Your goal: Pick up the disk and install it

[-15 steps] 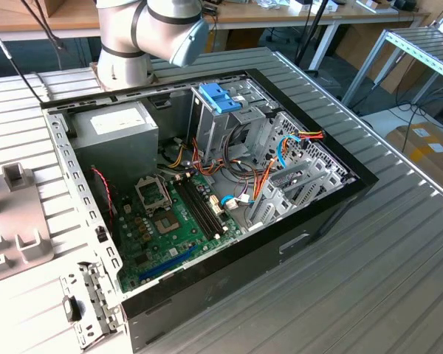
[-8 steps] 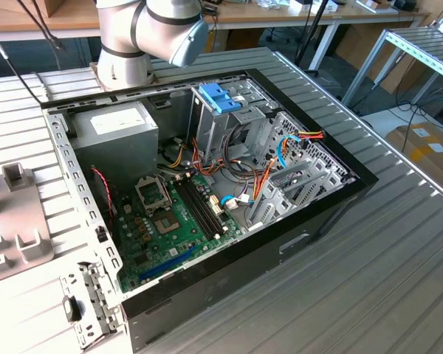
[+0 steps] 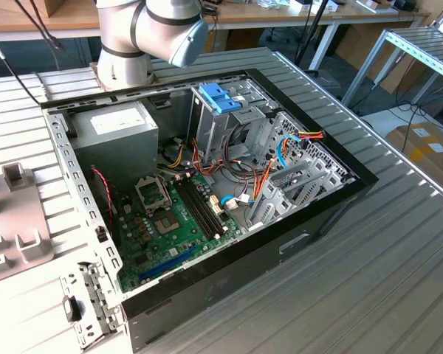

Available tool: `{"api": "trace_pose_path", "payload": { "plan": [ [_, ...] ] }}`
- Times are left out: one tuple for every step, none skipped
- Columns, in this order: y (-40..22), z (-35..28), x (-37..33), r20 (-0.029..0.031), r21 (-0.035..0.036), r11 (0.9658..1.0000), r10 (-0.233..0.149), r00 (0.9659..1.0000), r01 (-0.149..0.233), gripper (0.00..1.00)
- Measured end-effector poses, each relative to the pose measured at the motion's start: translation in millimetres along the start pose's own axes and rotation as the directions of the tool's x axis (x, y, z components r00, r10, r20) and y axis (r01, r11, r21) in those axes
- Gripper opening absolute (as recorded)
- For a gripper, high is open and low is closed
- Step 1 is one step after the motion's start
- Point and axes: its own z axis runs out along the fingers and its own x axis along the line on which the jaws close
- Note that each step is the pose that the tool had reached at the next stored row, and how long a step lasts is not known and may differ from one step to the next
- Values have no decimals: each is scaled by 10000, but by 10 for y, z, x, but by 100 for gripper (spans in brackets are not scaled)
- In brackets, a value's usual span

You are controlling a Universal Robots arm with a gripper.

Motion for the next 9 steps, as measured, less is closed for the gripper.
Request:
{"api": "trace_pose_path", "payload": {
  "plan": [
    [-1,0,11,0,0,10000,0,10000,0,11],
    [-1,0,17,0,-1,10000,1,10000,-1,11],
    [-2,0,24,0,0,10000,1,10000,-1,11],
    [-3,-1,37,0,0,10000,1,10000,-1,11],
    [-3,-1,44,0,0,10000,1,10000,-1,11],
    [-4,-1,51,0,0,10000,0,10000,0,11],
    [-4,-1,59,0,-1,10000,0,10000,0,11],
    [-5,-2,66,0,0,10000,0,10000,0,11],
    [-6,-2,75,-1,0,10000,0,10000,0,11]
  ]
}}
